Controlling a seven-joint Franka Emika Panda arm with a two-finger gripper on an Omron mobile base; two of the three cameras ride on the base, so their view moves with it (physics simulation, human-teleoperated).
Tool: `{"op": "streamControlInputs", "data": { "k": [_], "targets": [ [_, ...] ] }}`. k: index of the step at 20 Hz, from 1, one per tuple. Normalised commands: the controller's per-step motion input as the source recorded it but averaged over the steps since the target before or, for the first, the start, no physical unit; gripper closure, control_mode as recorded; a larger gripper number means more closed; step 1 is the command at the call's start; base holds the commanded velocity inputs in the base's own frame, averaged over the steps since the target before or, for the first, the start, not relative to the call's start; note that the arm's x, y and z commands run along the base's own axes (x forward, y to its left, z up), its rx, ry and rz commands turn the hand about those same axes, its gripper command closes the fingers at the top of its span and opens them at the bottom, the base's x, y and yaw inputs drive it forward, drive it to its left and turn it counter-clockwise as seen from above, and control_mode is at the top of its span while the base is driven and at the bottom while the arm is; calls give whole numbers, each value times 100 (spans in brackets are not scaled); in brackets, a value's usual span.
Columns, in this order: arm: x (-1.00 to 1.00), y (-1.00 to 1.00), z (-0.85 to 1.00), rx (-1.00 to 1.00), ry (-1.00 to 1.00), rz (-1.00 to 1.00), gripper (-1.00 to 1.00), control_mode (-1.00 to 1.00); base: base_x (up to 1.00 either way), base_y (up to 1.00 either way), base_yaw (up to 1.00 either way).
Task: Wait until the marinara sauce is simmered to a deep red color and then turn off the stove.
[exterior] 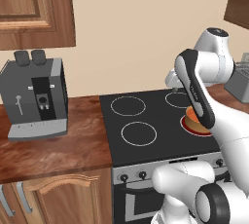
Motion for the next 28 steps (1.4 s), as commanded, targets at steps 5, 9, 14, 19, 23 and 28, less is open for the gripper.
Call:
{"op": "streamControlInputs", "data": {
  "k": [5,9,14,19,23,28],
  "targets": [
    [0,0,0,0,0,0,-100,-100,0,0,0],
    [0,0,0,0,0,0,-100,-100,0,0,0],
    [0,0,0,0,0,0,-100,-100,0,0,0],
    [0,0,0,0,0,0,-100,-100,0,0,0],
    [0,0,0,0,0,0,-100,-100,0,0,0],
    [0,0,0,0,0,0,-100,-100,0,0,0]
  ]
}}
